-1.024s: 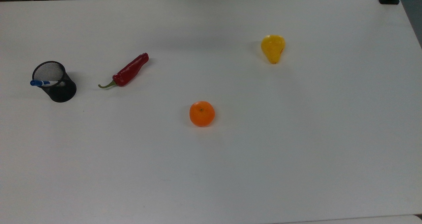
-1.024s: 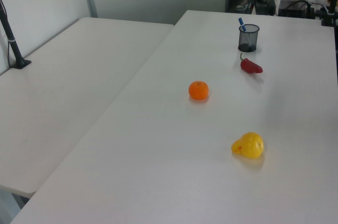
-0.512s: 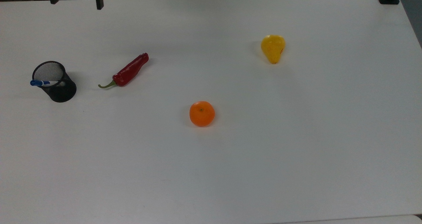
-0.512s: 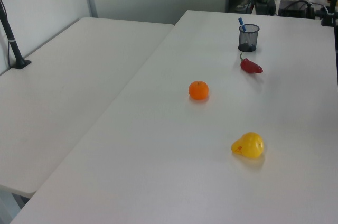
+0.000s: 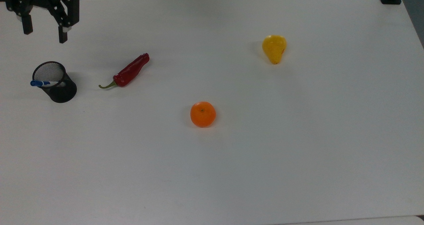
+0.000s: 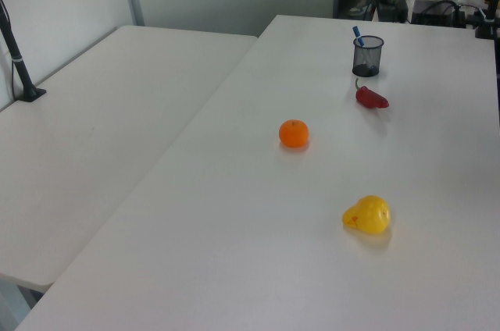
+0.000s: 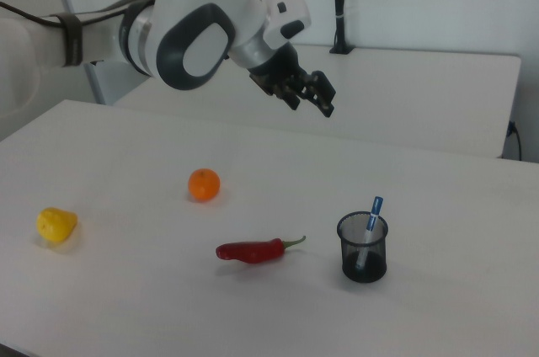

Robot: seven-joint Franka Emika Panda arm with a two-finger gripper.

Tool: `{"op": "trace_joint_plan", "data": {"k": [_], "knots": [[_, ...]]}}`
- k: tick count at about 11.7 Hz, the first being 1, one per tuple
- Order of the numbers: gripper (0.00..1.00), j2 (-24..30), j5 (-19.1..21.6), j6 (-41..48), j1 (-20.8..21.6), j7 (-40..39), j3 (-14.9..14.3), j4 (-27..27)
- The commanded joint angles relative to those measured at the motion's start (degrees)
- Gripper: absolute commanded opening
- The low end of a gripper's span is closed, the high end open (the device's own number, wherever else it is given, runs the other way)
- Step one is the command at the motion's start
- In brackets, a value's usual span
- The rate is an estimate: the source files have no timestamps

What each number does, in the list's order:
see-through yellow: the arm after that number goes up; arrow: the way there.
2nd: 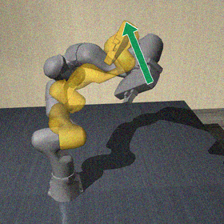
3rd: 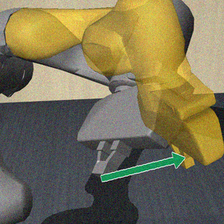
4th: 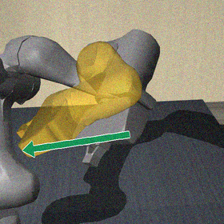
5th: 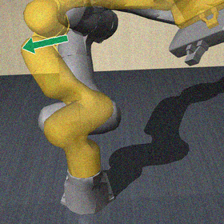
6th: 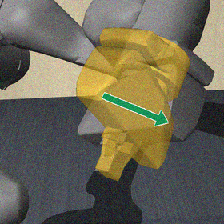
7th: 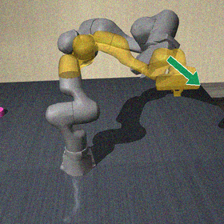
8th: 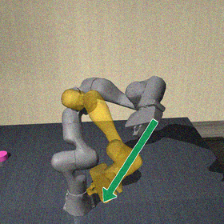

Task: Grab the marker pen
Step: 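Move the open gripper over the black mesh pen cup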

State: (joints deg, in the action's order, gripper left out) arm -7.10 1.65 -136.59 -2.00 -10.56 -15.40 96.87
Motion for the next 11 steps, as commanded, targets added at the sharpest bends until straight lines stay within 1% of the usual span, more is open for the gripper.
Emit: {"op": "trace_joint_plan", "data": {"k": [1, 2, 4, 5, 6, 8, 9, 11], "knots": [[0.69, -1.08, 0.2, -6.31, -0.72, -0.87, -0.59, 2.79], [0.64, -1.51, 0.2, -8.59, -0.99, -1.04, -0.6, 3.76], [0.64, -3.09, 0.2, -10.97, -1.78, -1.22, -1.47, 4.38], [0.63, -3.97, 0.2, -11.24, -1.87, -1.31, -1.82, 4.38], [0.59, -4.94, 0.2, -11.77, -2.48, -1.83, -1.83, 4.38], [0.59, -6.61, 0.11, -13.87, -2.92, -2.71, -1.83, 5.26], [0.57, -8.01, -0.24, -14.75, -3.27, -2.71, -1.83, 5.26], [0.55, -10.03, -0.42, -16.77, -3.27, -3.24, -1.83, 5.26]]}}
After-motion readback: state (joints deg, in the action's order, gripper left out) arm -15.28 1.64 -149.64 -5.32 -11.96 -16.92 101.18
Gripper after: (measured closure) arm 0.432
